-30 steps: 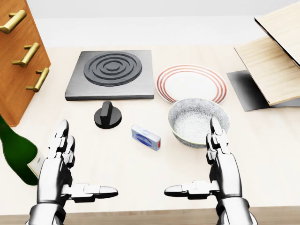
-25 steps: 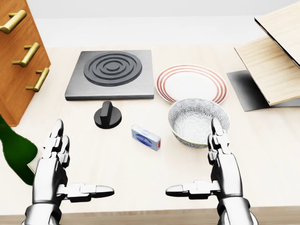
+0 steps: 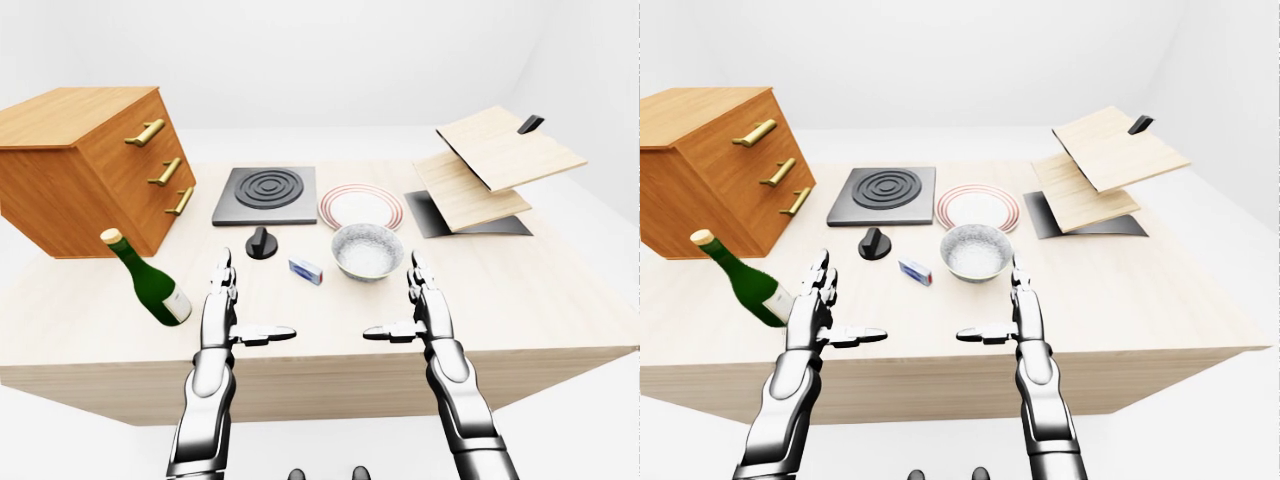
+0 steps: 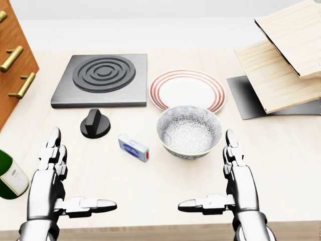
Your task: Pick up the cream cheese and put it in the bowl.
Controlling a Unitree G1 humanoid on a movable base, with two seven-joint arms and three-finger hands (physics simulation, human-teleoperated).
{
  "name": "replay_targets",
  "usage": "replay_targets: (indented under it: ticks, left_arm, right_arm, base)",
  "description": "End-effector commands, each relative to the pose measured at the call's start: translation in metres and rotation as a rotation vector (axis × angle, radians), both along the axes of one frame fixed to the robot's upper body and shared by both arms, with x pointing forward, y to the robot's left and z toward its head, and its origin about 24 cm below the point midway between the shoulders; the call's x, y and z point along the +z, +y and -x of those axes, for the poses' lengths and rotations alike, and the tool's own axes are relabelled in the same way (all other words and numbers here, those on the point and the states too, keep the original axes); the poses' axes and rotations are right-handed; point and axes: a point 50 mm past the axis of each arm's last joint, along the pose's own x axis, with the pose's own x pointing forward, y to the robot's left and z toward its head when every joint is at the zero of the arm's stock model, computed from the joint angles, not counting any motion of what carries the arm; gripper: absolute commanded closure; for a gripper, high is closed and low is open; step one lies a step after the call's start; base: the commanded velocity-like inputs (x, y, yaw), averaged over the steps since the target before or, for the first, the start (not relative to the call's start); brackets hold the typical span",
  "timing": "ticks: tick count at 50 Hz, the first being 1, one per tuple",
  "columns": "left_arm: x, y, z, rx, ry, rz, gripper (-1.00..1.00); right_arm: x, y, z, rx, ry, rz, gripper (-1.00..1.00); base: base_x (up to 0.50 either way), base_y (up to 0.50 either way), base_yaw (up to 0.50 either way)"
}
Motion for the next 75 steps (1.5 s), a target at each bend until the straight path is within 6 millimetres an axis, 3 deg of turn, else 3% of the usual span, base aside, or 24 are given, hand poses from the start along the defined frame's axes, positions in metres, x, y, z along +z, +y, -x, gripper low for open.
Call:
replay_targets:
  ticks: [1, 10, 15, 22, 28, 33, 42, 53, 75]
  left_arm:
    - [0.0, 0.0, 0.0, -0.002, -0.002, -0.001, -1.0]
    - [0.001, -0.002, -0.005, -0.021, 0.003, 0.006, -1.0]
    - [0.02, -0.005, -0.016, -0.028, -0.049, -0.027, -1.0]
    - [0.051, -0.012, -0.044, -0.057, -0.156, -0.059, -1.0]
    - [0.076, -0.016, -0.059, -0.085, -0.232, -0.07, -1.0]
    - [0.1, -0.02, -0.057, -0.099, -0.329, -0.069, -1.0]
    - [0.106, -0.024, -0.049, -0.113, -0.368, -0.082, -1.0]
    - [0.092, -0.025, -0.052, -0.111, -0.308, -0.091, -1.0]
    - [0.084, -0.026, -0.049, -0.121, -0.277, -0.097, -1.0]
  right_arm:
    - [-0.002, 0.001, 0.0, 0.007, 0.009, 0.007, -1.0]
    - [-0.001, 0.004, -0.001, 0.026, 0.004, -0.022, -1.0]
    - [0.006, 0.002, -0.009, 0.022, 0.006, -0.023, -1.0]
    - [0.055, -0.012, -0.025, 0.004, -0.177, -0.017, -1.0]
    - [0.077, -0.02, -0.037, -0.033, -0.25, -0.002, -1.0]
    - [0.091, -0.022, -0.038, -0.029, -0.305, 0.006, -1.0]
    - [0.092, -0.02, -0.032, -0.016, -0.317, 0.008, -1.0]
    - [0.078, -0.019, -0.03, 0.001, -0.261, 0.001, -1.0]
    - [0.079, -0.021, -0.026, -0.007, -0.271, -0.016, -1.0]
  base:
    - [0.0, -0.3, 0.0]
    - [0.0, -0.32, 0.0]
    - [0.0, 0.0, 0.0]
    - [0.0, 0.0, 0.0]
    - [0.0, 0.0, 0.0]
    - [0.0, 0.0, 0.0]
    - [0.0, 0.0, 0.0]
    - [0.0, 0.0, 0.0]
    - [0.02, 0.0, 0.0]
